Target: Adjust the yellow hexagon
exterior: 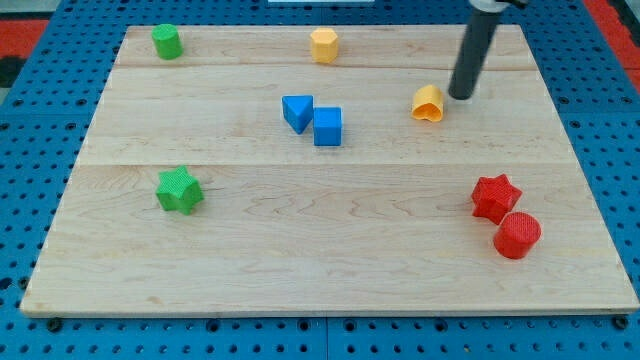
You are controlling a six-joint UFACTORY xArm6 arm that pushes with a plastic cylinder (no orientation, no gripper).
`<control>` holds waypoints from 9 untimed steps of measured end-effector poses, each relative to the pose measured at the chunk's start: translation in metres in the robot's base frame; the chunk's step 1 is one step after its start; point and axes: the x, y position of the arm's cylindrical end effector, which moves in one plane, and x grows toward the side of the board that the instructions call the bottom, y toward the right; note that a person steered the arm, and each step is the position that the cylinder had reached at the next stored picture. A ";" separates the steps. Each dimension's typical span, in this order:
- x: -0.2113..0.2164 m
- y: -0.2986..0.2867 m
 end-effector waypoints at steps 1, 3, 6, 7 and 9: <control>0.006 -0.059; 0.003 -0.065; -0.069 -0.204; -0.090 -0.168; -0.052 -0.144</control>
